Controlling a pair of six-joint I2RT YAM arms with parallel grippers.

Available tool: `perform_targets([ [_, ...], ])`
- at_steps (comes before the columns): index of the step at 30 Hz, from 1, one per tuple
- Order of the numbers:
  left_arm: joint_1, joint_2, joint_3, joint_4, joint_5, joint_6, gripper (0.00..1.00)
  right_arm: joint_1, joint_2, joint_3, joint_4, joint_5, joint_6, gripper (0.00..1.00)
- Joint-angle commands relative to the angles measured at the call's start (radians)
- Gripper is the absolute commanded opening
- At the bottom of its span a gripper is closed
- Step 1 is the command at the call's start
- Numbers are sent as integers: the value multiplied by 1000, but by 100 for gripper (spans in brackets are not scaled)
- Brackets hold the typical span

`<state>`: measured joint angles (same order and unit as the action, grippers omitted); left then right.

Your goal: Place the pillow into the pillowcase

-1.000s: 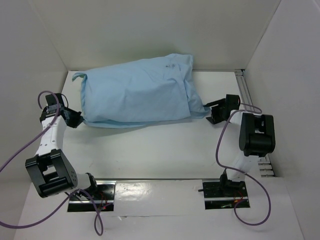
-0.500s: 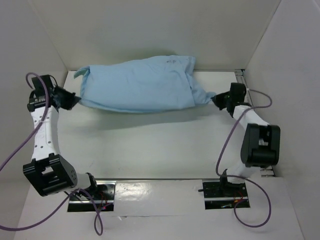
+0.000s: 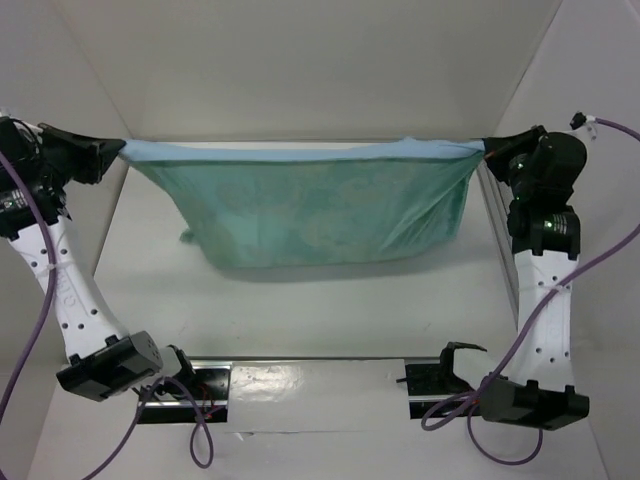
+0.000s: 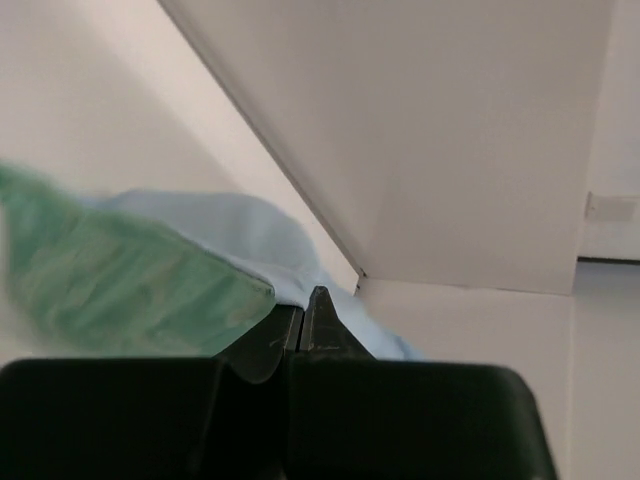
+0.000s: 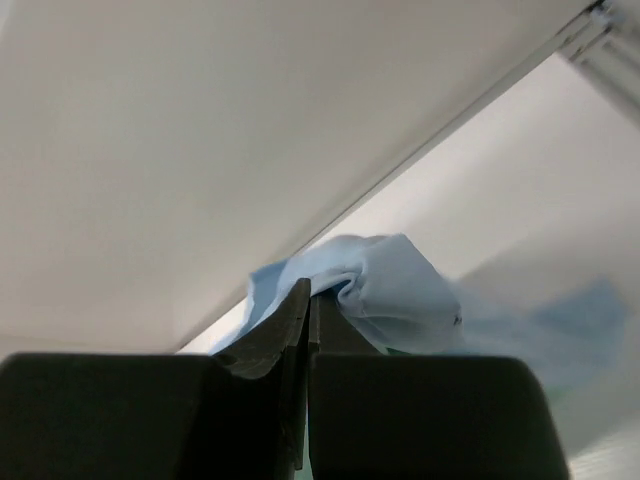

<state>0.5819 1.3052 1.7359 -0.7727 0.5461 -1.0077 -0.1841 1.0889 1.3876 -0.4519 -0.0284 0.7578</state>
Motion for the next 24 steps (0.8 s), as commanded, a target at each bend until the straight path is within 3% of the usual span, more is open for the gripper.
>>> perform_targets([
  [1,79,-49,128,113,-137,-72,0,-80,-52,149,-28,326,-150,0],
  [6,79,-31,206,88,-193,0,0,-54,-73,260,-65,381,-216,0],
  [9,79,-5,102,168,-82,-15,0,-43,-17,233,-22,320,-229,0],
  [12,10,35,-42,294,-113,-28,0,-43,89,187,14,214,-229,0],
  [17,-178,189,-68,363,-259,76,0,-43,288,73,180,75,-213,0],
  [18,-200,254,-52,372,-306,95,4,-43,327,73,180,53,-213,16],
  [19,-215,294,-32,372,-298,150,19,-43,365,123,158,29,-213,43],
  [20,-241,337,-4,372,-282,182,44,-43,402,154,128,-16,-222,60],
  [21,-251,382,95,340,-258,208,61,-31,452,184,92,-30,-222,67],
  [22,-260,470,153,220,-232,233,70,-14,462,203,46,-30,-236,78],
  [24,-312,497,226,139,-232,320,72,0,438,203,35,-2,-247,80],
])
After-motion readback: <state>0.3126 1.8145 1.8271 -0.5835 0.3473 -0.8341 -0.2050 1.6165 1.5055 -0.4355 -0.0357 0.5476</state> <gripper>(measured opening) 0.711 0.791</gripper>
